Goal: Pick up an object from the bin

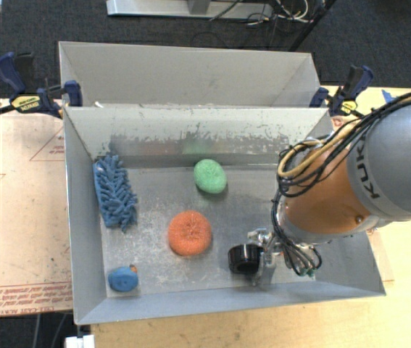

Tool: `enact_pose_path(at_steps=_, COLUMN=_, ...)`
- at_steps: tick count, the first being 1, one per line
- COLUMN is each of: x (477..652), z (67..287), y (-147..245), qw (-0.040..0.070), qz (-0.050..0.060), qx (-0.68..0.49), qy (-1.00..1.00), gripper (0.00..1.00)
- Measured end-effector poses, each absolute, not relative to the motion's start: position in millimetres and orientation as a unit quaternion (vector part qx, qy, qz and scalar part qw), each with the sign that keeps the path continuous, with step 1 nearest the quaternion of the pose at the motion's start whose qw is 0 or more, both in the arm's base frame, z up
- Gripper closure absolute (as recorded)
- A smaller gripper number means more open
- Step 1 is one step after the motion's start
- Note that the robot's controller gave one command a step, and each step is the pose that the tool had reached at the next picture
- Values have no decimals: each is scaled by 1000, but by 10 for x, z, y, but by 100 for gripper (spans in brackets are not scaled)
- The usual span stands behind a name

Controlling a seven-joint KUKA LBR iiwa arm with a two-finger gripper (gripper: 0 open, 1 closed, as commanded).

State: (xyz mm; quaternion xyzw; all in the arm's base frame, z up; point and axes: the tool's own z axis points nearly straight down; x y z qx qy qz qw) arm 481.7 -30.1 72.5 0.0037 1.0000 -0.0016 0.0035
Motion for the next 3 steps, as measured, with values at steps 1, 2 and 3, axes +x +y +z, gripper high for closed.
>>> enact_pose_path(at_steps=1, x=4821, z=1864, y=-284, qw=3, qz=-1, qx=2, qy=1000, gripper=100)
enact_pose_path(at_steps=2, x=4821, z=1864, y=-283, qw=3, qz=-1, qx=2, qy=1000, gripper=100)
enact_pose_path(at_steps=3, x=4847, z=2353, y=-339, qw=1, qz=-1, qx=-1, qy=1000, gripper=100)
